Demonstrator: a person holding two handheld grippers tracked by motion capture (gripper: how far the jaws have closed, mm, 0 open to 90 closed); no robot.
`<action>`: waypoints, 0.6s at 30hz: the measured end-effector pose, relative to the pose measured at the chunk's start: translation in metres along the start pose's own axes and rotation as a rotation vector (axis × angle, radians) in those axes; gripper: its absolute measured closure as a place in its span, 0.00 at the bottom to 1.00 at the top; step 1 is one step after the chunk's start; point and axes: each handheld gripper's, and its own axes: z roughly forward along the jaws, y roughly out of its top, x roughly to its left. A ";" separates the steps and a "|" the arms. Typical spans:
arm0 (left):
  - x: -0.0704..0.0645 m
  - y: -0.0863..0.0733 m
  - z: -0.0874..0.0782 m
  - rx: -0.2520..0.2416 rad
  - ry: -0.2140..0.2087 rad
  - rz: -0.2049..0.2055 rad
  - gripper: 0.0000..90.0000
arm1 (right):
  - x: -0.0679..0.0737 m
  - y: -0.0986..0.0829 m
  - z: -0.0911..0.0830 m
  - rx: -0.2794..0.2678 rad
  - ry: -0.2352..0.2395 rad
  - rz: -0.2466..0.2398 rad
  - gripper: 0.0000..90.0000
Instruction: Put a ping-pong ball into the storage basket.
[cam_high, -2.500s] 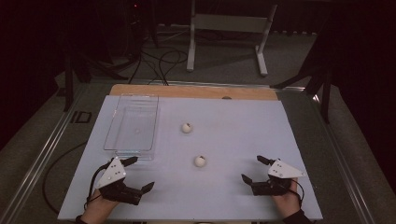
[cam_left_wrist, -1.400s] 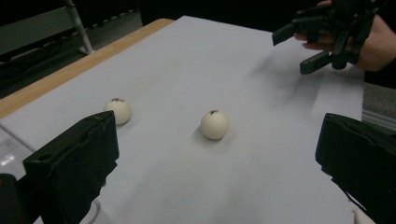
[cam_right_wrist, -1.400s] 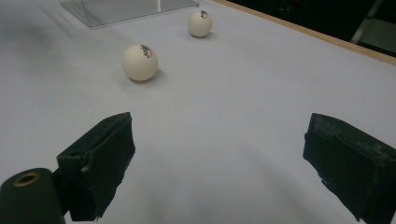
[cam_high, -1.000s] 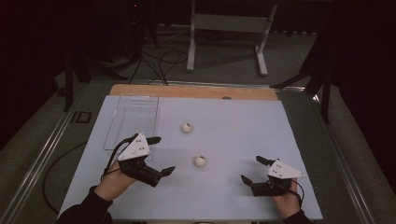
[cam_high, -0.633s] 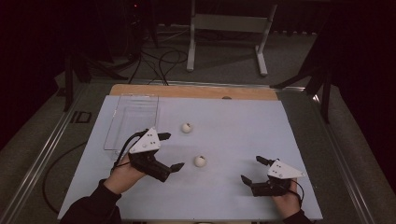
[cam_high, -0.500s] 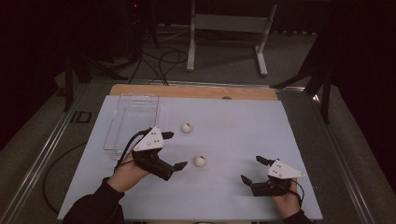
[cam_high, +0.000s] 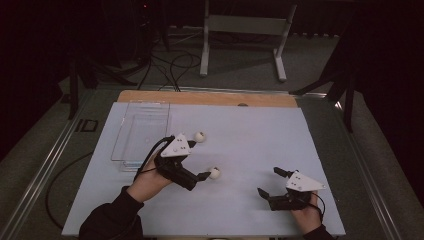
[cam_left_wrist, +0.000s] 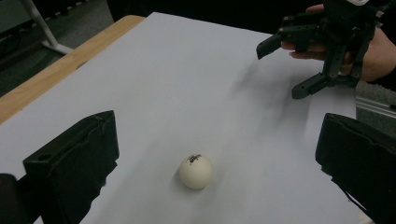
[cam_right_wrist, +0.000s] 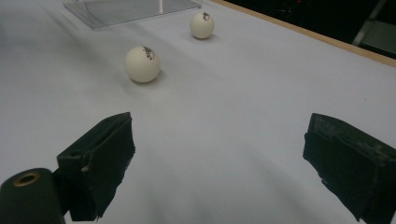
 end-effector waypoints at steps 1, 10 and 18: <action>0.000 0.000 0.002 0.006 0.003 -0.011 0.01 | 0.000 0.000 0.000 0.000 -0.001 -0.002 0.10; 0.000 0.000 0.020 0.029 -0.007 -0.020 0.01 | 0.000 0.000 0.000 0.000 0.005 -0.003 0.10; 0.002 -0.005 0.039 0.063 -0.015 -0.053 0.01 | 0.000 0.000 0.000 -0.003 0.005 -0.002 0.10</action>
